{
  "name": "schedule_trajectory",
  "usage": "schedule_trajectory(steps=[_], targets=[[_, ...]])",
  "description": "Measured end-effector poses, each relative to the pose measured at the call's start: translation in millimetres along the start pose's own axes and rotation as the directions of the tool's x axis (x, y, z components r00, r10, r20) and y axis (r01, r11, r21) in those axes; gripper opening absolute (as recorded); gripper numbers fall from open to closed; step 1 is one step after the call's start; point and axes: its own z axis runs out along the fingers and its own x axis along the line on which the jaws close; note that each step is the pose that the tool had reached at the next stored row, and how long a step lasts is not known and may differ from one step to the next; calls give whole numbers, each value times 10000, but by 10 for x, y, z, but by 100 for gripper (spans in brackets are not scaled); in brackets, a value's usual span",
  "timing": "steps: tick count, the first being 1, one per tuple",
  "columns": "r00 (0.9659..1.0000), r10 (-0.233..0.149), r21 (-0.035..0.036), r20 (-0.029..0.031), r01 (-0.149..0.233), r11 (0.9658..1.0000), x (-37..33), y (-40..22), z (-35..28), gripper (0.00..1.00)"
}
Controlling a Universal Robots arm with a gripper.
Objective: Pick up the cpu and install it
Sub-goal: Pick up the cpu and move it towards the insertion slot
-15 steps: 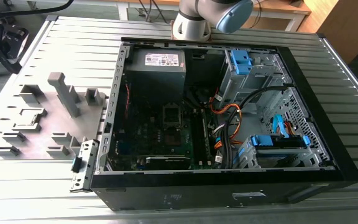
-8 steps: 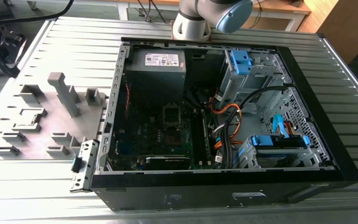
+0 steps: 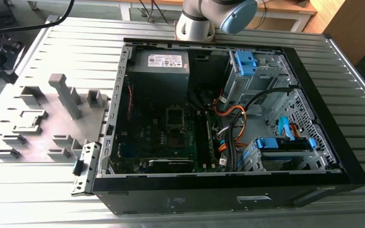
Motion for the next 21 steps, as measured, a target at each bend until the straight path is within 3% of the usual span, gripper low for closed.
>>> schedule_trajectory(steps=[21], targets=[[9997, 10, 21, -262, -10, 10000, 97, -19, 281, 11]])
